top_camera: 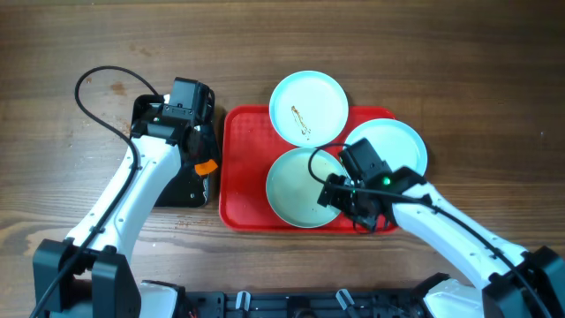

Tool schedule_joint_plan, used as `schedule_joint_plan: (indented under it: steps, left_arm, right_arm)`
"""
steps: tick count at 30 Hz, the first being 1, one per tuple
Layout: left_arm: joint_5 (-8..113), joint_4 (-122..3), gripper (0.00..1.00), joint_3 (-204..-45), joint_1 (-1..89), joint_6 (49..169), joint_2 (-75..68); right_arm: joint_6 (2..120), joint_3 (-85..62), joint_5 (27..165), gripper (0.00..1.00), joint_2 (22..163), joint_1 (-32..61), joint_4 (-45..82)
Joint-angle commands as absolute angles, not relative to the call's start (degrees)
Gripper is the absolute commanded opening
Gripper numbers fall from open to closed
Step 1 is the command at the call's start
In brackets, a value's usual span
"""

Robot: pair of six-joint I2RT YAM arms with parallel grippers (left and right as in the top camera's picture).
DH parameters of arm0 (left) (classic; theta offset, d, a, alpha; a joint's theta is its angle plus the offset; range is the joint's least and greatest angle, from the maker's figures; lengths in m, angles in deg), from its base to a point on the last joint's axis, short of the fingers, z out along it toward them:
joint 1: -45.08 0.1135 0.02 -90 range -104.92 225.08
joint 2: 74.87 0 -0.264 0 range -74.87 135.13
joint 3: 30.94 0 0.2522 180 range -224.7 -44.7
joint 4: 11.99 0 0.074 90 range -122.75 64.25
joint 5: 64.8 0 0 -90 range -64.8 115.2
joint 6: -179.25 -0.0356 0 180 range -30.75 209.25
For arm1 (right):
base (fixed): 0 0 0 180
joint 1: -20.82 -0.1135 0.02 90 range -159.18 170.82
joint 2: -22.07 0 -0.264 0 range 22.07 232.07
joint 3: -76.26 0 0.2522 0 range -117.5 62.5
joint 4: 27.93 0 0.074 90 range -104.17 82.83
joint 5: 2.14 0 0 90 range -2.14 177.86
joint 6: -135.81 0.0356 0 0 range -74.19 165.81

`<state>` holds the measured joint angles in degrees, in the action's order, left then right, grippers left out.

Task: Clean dirty plates on tray and stack at the side

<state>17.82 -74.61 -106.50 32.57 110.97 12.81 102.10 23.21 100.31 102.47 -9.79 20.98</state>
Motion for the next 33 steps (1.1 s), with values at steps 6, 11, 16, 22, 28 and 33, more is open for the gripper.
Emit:
schedule_joint_plan:
  steps: [6,11,16,22,28,33]
  left_arm:
    - [20.51,-74.43,0.04,-106.85,32.9,109.13,13.18]
    - [20.51,-74.7,0.04,-106.85,32.9,109.13,13.18]
    - [20.49,-75.02,0.04,-106.85,32.9,109.15,13.18]
    - [20.49,-75.94,0.04,-106.85,32.9,109.15,13.18]
    - [20.49,-76.42,0.04,-106.85,32.9,109.15,13.18]
    - [20.49,-76.51,0.04,-106.85,32.9,109.15,13.18]
  right_arm:
    - [112.42,29.31,102.71,0.61,102.89,-10.14,13.16]
    - [115.06,29.31,101.66,0.39,102.89,-10.14,9.55]
    - [115.43,29.31,100.07,0.23,102.98,-10.14,8.94]
    - [115.0,29.31,102.05,0.34,109.99,-10.14,4.88]
    - [114.8,29.31,104.5,0.24,114.12,-10.14,1.88]
    - [114.73,29.31,104.66,0.04,114.12,-10.14,1.97]
